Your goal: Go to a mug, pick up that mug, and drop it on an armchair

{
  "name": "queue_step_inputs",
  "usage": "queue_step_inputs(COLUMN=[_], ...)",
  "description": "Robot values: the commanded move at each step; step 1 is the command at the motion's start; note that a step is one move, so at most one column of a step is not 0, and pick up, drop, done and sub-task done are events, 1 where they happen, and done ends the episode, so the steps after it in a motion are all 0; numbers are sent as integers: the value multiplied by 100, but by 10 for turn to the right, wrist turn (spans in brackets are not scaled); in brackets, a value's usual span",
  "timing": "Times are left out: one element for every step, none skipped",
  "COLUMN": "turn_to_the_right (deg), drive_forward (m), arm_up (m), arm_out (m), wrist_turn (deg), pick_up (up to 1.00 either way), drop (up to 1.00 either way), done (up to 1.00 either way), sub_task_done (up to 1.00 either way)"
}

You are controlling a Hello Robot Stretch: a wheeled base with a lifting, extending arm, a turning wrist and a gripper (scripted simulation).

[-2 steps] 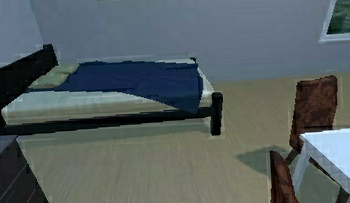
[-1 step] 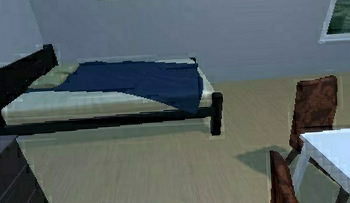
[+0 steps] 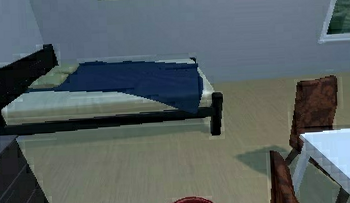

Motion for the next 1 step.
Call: queue_step_inputs(turn_to_the_right=[-150], drive_forward=[0], arm_up=[0], arm_out=[0], wrist_turn=[0], pick_up=[0], drop=[0], done=[0], sub_task_done=[0])
